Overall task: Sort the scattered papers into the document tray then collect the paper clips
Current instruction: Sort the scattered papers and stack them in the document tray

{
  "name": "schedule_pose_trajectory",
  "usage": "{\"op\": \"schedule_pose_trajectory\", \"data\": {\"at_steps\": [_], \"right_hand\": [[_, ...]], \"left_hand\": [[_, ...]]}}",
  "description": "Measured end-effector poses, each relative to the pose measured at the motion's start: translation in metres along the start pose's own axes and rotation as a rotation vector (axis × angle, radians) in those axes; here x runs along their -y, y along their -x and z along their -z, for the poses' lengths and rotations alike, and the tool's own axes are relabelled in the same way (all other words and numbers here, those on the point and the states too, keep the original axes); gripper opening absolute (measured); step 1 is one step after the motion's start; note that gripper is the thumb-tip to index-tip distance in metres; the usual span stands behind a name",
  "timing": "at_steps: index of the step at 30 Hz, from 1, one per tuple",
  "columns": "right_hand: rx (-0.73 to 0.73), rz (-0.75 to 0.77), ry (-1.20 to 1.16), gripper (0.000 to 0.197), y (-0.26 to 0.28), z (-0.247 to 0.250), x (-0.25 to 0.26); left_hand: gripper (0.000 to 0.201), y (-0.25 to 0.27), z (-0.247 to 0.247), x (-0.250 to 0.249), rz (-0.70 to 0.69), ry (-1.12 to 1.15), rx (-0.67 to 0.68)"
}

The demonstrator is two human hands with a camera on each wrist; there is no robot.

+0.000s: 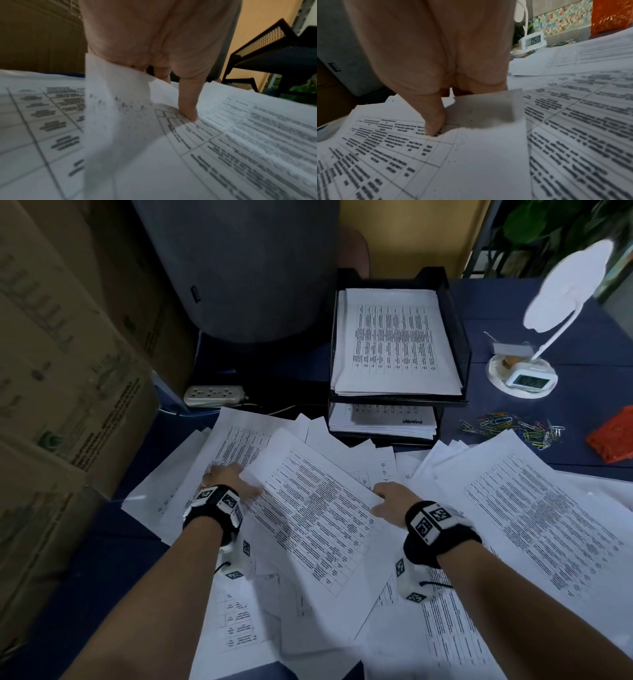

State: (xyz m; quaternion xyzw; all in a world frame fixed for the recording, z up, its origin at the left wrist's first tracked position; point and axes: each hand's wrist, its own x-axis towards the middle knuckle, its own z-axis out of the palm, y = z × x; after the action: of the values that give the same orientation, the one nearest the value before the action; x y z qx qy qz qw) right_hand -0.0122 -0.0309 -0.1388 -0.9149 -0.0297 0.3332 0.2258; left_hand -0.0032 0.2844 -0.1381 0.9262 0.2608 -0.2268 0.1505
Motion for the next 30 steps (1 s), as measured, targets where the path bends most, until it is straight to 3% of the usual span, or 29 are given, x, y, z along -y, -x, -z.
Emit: {"op": "schedule_pose_trajectory", "data": {"at_steps": [2,5,6,8,12,14,18,19,21,23,25,27,28,30], "right_hand": [[-0.007,0.003,-0.017,0.017,0.001,0.000,-0.001],[-0.041,0.009,-0.034,0.030,0.000,0.000,-0.004],[-0.060,0.017,-0.043,0.033,-0.002,-0.001,-0.007],[-0.090,0.020,-0.058,0.039,-0.003,-0.003,-0.008],[-0.011,0.031,-0.150,0.024,0.003,0.002,0.001],[-0.020,0.060,-0.243,0.031,0.003,0.004,0.005],[-0.101,0.114,-0.437,0.030,0.009,0.008,0.024],[-0.123,0.119,-0.469,0.028,0.012,0.010,0.027],[-0.191,0.128,-0.565,0.027,0.015,0.017,0.029],[-0.272,0.131,-0.708,0.028,0.020,0.027,0.027],[-0.320,0.153,-0.910,0.025,0.028,0.040,0.028],[-0.378,0.198,-1.007,0.019,0.034,0.053,0.032],[-0.427,0.216,-1.007,0.019,0.037,0.059,0.035],[-0.515,0.262,-1.004,0.022,0.043,0.069,0.042]], "left_hand": [[0.077,-0.001,0.000,0.002,-0.032,0.145,-0.005],[0.096,0.000,0.003,0.003,-0.091,0.197,-0.030],[0.090,-0.001,0.003,0.003,-0.129,0.189,-0.030],[0.037,-0.004,0.005,0.004,-0.193,0.277,0.010],[0.023,0.012,0.018,-0.007,-0.266,0.399,0.100],[0.052,0.019,0.027,-0.017,-0.319,0.397,0.129],[0.029,0.026,0.039,-0.036,-0.439,0.424,0.061],[0.037,0.027,0.042,-0.040,-0.441,0.441,-0.015],[0.077,0.024,0.045,-0.043,-0.383,0.467,-0.257],[0.099,0.027,0.048,-0.045,-0.329,0.728,-0.365],[0.087,0.034,0.050,-0.051,-0.337,1.040,-0.258],[0.057,0.044,0.050,-0.058,-0.417,1.137,-0.060],[0.046,0.049,0.051,-0.062,-0.460,1.121,-0.030],[0.047,0.057,0.052,-0.071,-0.539,1.112,-0.082]]}}
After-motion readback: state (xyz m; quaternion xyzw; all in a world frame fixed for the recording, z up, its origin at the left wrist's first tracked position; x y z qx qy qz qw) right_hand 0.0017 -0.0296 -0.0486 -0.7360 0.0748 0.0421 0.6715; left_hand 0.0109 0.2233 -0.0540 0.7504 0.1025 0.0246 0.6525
